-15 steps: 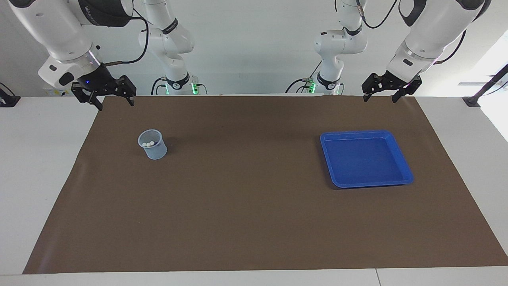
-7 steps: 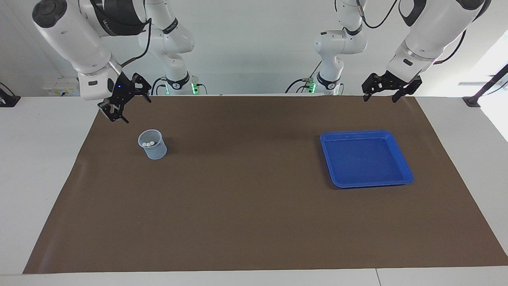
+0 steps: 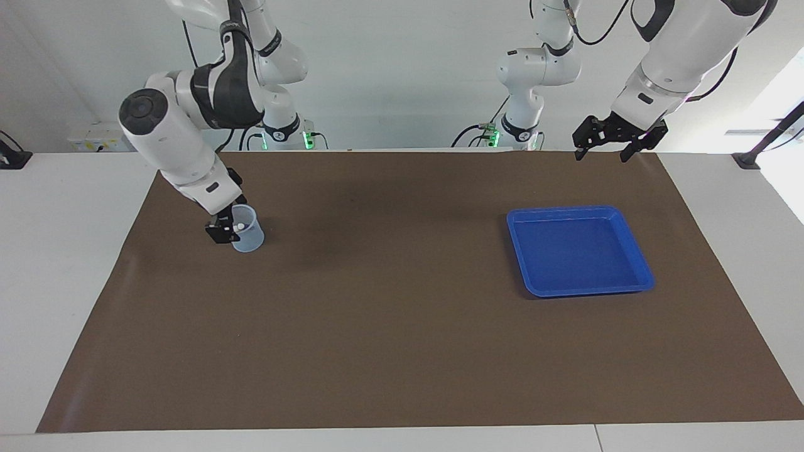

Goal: Right arm passes pens to left for tray arrangement
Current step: 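Move the right gripper down toward the clear cup of pens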

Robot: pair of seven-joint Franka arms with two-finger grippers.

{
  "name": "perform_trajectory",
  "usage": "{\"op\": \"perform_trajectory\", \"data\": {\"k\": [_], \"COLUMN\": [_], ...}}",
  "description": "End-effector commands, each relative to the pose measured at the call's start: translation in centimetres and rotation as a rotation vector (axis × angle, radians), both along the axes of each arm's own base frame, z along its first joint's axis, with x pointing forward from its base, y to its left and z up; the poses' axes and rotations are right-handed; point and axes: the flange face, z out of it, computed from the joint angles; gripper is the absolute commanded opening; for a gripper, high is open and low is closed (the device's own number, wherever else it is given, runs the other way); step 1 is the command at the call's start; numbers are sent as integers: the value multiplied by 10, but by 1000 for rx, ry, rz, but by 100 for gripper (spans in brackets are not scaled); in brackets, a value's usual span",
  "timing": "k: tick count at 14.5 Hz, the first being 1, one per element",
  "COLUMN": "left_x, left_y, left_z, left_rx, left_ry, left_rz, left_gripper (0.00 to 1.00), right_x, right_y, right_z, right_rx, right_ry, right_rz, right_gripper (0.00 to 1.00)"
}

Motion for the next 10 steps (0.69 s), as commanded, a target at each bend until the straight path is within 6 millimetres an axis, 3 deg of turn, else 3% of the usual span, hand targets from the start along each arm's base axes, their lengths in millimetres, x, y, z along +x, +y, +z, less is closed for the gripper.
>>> {"op": "perform_trajectory", "data": {"k": [1,3,6,10], "left_x": [-8,-8,-7,-8], "left_y": [3,3,4,3], "left_z": [2,2,3,3], "left_rx": [-4,-4,-4,-4], "left_ry": [6,6,4,6], "left_rz": [1,1,3,1], "left_gripper": [100,100,100,100], "right_x": [-29,-43,-50,-63], "right_y": [-2,-6,-6,-20], "right_z": [-24,-37,-42,-52], "right_rx": [-1,4,4,14], "right_ry": [-45,-37,-23,2], "right_rz": [120,151,154,194], "right_gripper": [99,96,92,100]}}
